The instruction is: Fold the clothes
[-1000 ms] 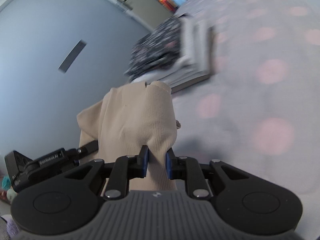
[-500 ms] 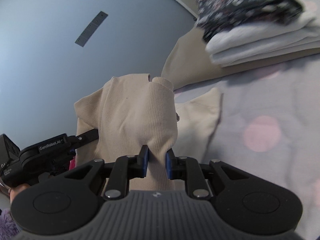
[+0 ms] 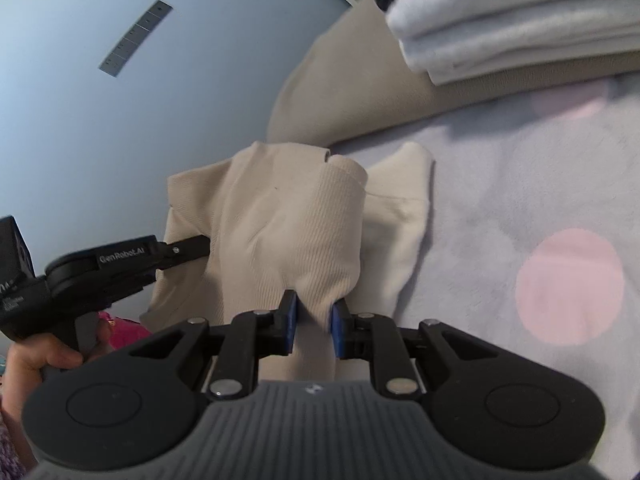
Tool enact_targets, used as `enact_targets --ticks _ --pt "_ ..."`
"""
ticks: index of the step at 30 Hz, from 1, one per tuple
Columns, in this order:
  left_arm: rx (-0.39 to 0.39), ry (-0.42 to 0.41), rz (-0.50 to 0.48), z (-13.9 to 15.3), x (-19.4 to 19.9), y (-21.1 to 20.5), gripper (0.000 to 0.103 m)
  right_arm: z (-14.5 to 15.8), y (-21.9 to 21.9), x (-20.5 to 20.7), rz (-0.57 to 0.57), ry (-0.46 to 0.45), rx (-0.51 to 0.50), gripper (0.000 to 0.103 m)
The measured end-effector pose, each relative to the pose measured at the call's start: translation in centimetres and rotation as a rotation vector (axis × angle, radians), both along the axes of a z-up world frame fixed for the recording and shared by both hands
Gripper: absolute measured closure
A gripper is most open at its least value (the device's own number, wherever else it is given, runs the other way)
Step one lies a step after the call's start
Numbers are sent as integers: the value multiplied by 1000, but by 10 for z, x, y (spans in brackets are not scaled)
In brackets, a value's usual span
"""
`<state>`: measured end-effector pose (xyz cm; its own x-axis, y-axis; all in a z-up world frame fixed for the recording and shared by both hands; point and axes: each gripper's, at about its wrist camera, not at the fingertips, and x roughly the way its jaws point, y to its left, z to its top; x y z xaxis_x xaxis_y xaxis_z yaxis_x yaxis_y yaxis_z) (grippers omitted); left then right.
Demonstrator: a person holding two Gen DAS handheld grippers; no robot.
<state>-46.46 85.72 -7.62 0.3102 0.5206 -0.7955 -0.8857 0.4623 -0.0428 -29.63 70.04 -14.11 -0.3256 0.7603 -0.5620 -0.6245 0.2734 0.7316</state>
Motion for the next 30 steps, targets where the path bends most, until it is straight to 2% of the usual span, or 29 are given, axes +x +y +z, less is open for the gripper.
enact_targets --ticks 2,5,7,9,11,16,18,20,23,25,26,27,28,30 --pt "5 11 31 -11 1 3 78 -6 8 2 17 0 -9 83" --pt "33 17 56 -11 -4 0 76 -11 17 8 41 19 -20 76" --pt "47 14 61 -2 -13 -6 73 -12 21 15 45 37 -19 63" --pt "69 19 80 7 -24 -13 62 -13 25 22 47 41 -22 60" --pt "94 20 98 17 -34 -22 55 -14 29 30 40 55 -32 57" --pt "92 18 116 32 -58 -43 57 -16 42 48 38 83 -44 53" --pt "72 17 85 33 -62 -54 76 -16 44 56 25 80 -37 52" --pt "53 28 56 32 -65 -66 82 -17 45 64 11 79 -28 53" --pt "9 93 38 14 -64 -74 85 -25 54 71 31 121 -46 57" --pt "-2 131 45 1 -64 -71 87 -30 60 73 45 162 -43 69" --pt "-18 130 55 -6 -66 -68 89 -31 64 72 67 174 -35 69" --pt "-30 135 58 -11 -68 -66 89 -28 67 71 92 164 -21 72" --pt "-41 139 62 -16 -69 -64 90 -22 70 69 118 134 0 85" --pt "-59 146 70 -26 -70 -61 93 -9 75 65 172 73 42 91"
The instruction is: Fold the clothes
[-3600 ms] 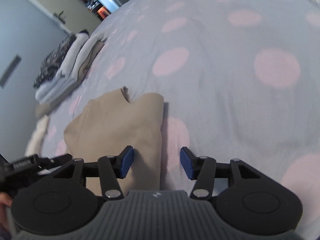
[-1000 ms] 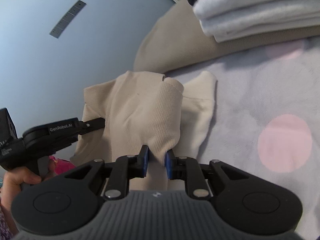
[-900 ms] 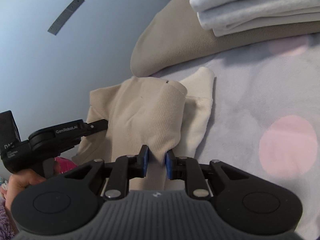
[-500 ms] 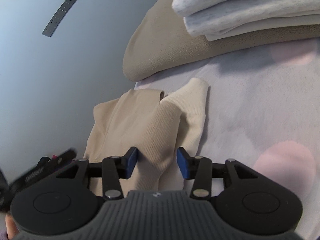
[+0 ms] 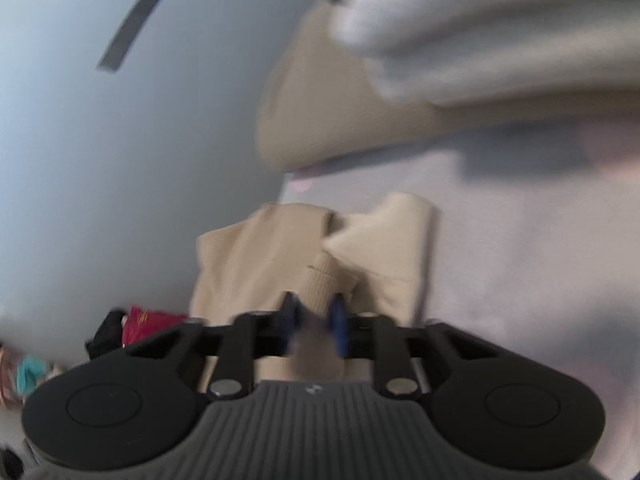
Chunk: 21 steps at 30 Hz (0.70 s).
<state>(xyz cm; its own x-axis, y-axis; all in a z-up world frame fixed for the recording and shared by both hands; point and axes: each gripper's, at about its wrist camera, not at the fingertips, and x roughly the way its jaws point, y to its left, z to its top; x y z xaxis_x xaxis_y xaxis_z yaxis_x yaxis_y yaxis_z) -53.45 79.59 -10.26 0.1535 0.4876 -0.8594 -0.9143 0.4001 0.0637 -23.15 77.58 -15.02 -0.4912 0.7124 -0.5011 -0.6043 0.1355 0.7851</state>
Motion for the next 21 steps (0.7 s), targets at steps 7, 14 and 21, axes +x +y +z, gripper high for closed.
enact_targets --ticks 7,14,21 --pt "-42 -1 31 -16 -5 8 95 48 -3 -73 243 -765 279 94" --pt "-39 15 25 -20 -4 5 98 7 21 -65 234 -722 131 94" --pt "-24 -35 67 -10 -10 0 98 20 11 -59 184 -654 76 85"
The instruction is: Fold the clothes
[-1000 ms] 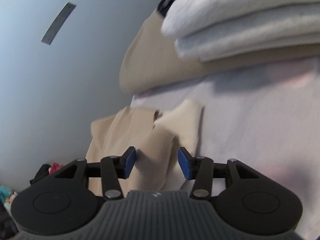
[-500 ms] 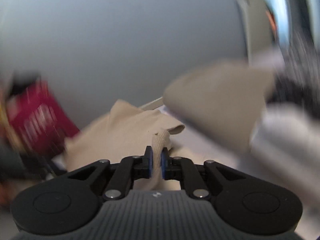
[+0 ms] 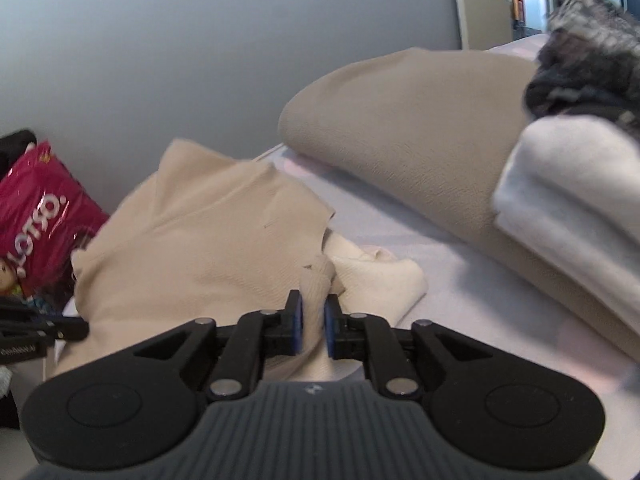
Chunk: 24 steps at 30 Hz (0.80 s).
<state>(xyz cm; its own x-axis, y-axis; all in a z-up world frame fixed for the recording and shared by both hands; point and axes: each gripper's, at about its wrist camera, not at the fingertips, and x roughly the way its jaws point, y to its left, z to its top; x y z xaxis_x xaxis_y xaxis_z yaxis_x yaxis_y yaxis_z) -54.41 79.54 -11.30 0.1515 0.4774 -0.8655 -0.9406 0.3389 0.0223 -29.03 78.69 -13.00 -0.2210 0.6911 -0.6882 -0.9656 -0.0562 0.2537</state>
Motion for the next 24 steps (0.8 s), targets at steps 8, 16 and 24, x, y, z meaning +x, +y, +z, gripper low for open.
enact_targets --ticks 8,16,24 --pt "145 -122 -29 44 6 -3 98 41 -24 -21 112 -92 140 82" --pt "142 -134 36 14 23 42 98 -1 1 -47 145 -76 67 82" --pt "117 -112 74 1 31 50 98 -9 8 -43 118 -24 28 83"
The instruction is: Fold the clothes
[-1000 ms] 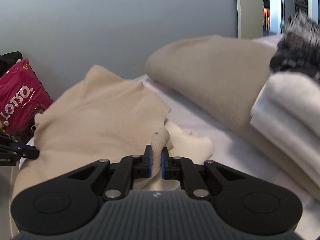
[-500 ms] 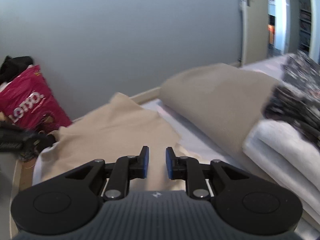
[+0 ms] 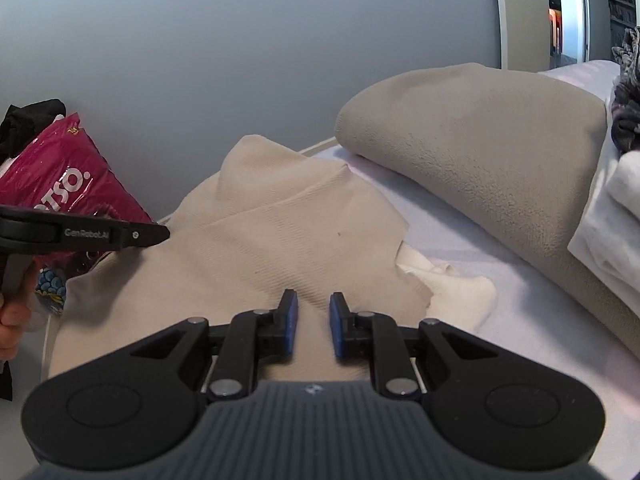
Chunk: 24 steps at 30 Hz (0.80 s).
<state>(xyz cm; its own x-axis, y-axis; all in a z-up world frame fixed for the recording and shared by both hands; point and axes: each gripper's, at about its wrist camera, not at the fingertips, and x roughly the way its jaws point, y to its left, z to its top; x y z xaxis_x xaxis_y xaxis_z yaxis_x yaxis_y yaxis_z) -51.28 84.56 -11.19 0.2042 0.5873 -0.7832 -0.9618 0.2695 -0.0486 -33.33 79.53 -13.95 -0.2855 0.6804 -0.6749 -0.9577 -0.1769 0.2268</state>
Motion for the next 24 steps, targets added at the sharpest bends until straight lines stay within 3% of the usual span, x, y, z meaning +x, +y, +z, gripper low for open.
enact_targets --ticks 6,13,15,18,21,24 --pt "77 -9 5 34 -2 -38 98 33 -28 10 -1 31 -18 68" --pt "16 -22 -5 69 -5 -111 96 77 -78 7 41 -9 -14 68" --pt "40 -22 -6 84 -6 -137 88 93 -100 9 50 -10 -3 64" --pt "79 -30 23 106 -5 -171 84 113 -129 11 58 8 20 49" --pt "106 -46 44 124 2 -203 70 133 -157 11 40 -3 20 49" --pt "125 -71 24 140 8 -232 69 152 -187 10 28 -39 35 48"
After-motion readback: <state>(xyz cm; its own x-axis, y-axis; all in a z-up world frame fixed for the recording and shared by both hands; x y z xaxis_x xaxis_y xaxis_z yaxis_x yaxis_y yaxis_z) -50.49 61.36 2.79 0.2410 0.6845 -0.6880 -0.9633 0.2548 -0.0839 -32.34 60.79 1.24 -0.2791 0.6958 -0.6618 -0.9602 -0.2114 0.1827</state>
